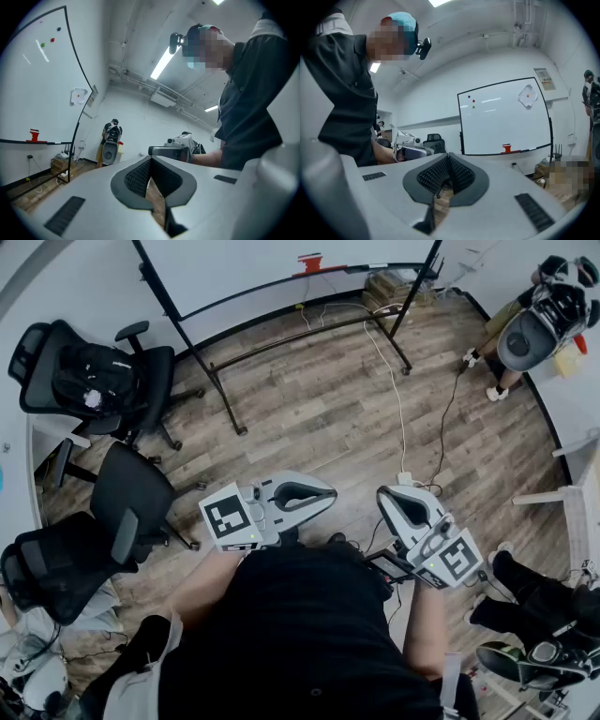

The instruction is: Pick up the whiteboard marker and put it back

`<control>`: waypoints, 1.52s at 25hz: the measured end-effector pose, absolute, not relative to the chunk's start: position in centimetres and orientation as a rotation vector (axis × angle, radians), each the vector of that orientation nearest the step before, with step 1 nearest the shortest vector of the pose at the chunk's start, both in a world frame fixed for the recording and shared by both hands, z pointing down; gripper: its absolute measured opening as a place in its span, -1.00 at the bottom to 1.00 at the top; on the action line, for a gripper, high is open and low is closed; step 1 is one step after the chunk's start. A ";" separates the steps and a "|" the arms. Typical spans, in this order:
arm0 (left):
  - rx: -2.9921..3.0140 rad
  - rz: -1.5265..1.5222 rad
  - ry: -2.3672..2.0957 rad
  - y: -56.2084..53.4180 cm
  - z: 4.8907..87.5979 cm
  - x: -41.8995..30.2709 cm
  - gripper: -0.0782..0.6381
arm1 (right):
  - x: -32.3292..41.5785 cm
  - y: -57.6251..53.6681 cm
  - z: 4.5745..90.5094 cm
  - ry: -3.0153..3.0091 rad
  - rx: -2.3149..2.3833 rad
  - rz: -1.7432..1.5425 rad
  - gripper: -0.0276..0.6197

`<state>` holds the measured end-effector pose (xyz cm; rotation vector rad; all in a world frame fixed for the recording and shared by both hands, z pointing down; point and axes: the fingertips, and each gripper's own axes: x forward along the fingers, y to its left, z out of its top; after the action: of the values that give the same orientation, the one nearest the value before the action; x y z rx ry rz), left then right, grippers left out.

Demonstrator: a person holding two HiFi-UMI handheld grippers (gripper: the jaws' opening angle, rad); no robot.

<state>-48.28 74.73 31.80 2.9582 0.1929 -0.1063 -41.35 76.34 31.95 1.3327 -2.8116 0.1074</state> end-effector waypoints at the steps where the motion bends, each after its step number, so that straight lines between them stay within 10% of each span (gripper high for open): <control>1: 2.945 -0.099 0.201 74.9 32.2 -48.9 -0.75 | -41.9 76.2 32.3 -2.797 1.328 0.099 -0.85; 19: 2.821 -0.063 0.339 72.7 34.9 -51.8 -0.75 | -47.3 74.7 35.2 -2.767 1.366 0.205 -0.85; 38: 2.829 -0.010 0.272 62.7 35.4 -42.5 -0.76 | -35.5 65.6 36.6 -2.790 1.445 0.302 -0.85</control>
<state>-42.52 62.71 35.42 2.8286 0.2716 -0.0104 -35.49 65.57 36.59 1.4450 -2.7897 0.3019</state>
